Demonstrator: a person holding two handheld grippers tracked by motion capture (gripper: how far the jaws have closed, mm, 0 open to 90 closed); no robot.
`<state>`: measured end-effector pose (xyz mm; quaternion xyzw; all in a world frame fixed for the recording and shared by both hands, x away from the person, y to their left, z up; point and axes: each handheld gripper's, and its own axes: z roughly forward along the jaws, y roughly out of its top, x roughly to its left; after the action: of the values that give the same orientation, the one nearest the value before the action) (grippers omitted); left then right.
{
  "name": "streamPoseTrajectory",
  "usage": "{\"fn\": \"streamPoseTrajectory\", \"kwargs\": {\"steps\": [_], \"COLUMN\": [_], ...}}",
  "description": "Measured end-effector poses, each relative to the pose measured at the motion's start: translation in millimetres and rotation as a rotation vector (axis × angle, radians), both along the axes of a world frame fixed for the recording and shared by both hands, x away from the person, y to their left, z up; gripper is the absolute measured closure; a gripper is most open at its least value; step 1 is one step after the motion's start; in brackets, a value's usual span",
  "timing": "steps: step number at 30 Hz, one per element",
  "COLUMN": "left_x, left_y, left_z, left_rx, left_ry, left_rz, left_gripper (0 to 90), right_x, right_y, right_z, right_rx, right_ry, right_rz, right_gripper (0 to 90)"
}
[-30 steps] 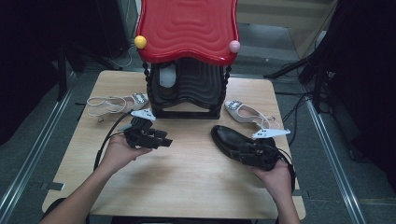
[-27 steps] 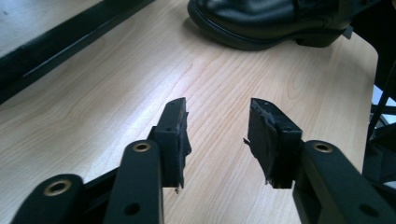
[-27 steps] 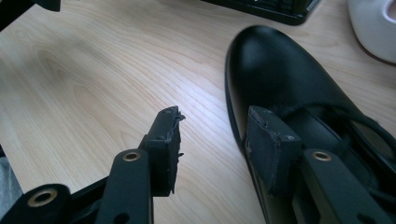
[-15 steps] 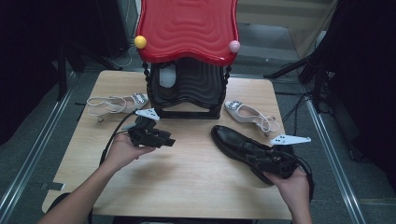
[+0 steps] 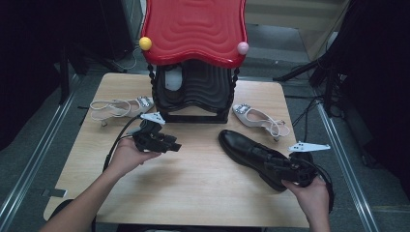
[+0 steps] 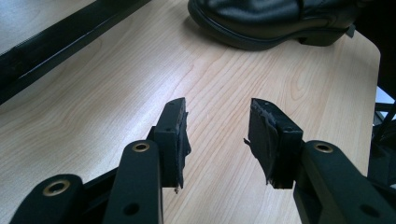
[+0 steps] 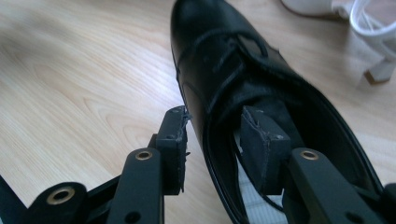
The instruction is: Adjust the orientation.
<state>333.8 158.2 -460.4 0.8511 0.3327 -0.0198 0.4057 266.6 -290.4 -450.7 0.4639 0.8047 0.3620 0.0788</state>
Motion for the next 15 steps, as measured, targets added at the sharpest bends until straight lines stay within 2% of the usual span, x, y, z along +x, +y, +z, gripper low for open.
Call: {"fn": "streamPoseTrajectory", "kwargs": {"steps": [2, 6, 11, 15], "left_x": [-0.1, 0.3, -0.3, -1.0], "left_y": [0.5, 0.1, -0.8, -0.4], "left_z": [0.4, -0.1, -0.1, -0.1], "left_rx": [0.000, -0.004, -0.002, 0.007], "left_ry": [-0.001, 0.002, 0.001, -0.002], "left_rz": [0.000, 0.000, -0.004, -0.009], "left_gripper": [57.4, 57.4, 57.5, 58.5], "right_x": [0.1, 4.4, 17.2, 27.5], "right_y": [0.1, 7.4, 19.1, 26.3], "right_z": [-1.8, -6.3, -11.1, -17.6], "right_rx": [-0.014, -0.043, -0.063, -0.086], "right_ry": [0.026, 0.034, 0.046, 0.076], "right_rz": [0.008, 0.026, 0.051, 0.062], "right_gripper": [63.3, 62.3, 61.8, 63.4]}}
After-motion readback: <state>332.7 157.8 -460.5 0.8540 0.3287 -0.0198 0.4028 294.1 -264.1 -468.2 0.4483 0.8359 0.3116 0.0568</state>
